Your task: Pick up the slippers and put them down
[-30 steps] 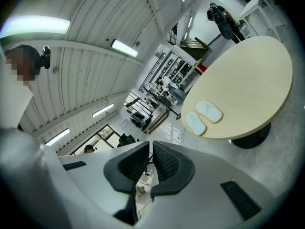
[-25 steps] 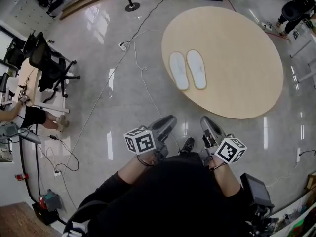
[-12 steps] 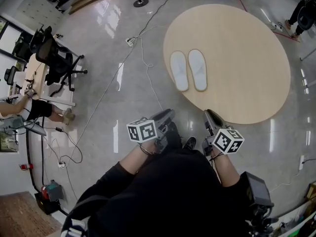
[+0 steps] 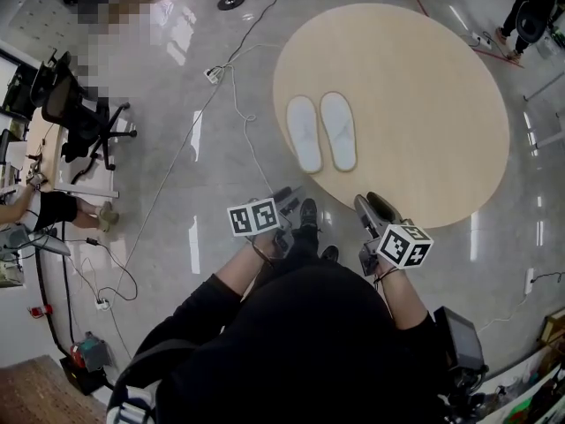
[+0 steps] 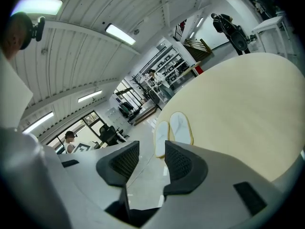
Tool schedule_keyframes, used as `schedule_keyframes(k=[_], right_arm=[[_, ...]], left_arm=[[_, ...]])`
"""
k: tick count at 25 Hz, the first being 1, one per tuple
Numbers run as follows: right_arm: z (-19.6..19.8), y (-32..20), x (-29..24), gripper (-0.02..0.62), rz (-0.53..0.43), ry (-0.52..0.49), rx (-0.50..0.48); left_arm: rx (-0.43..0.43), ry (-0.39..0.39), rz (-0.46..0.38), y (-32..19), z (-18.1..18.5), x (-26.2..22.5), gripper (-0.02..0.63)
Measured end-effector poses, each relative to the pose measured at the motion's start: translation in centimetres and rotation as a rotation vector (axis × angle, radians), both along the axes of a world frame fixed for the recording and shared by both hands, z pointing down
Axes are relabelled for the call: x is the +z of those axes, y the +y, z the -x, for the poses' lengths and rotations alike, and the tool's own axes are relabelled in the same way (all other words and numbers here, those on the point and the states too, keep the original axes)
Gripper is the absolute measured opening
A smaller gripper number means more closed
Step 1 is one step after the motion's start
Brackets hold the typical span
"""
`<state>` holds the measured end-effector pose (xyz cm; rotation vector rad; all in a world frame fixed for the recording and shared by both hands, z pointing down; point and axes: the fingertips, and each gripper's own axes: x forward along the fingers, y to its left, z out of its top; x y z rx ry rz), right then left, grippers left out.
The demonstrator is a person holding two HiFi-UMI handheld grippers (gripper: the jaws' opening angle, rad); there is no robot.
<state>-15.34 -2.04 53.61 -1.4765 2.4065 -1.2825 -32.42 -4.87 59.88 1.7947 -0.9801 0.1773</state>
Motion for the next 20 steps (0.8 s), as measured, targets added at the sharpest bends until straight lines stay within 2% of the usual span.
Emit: schedule_keyframes(k=[7,11,17,20], right_arm=[[-0.1,-4.9,3.9,0.161,0.126,0.036,0.022],[0.2,-8.2,6.8,0.161,0.182,0.074,0.019],[1.5,-11.5,9.8,0.161,0.245,0.062,0.013],[1.8,-12.4,11.1,0.161,0.266,0.080,-0.001]], left_arm=[[-0.009,-0.022,0.137,-5.8,0.2,6.5,0.201],[-0.021,-0.009,0.203,-8.7,-0.1,9.5,0.201],[-0.011,0.019,0.305,-10.4,-1.0,13.0,0.201],[0.003,0.038,0.321,-10.5,-1.1,13.4,0.191]])
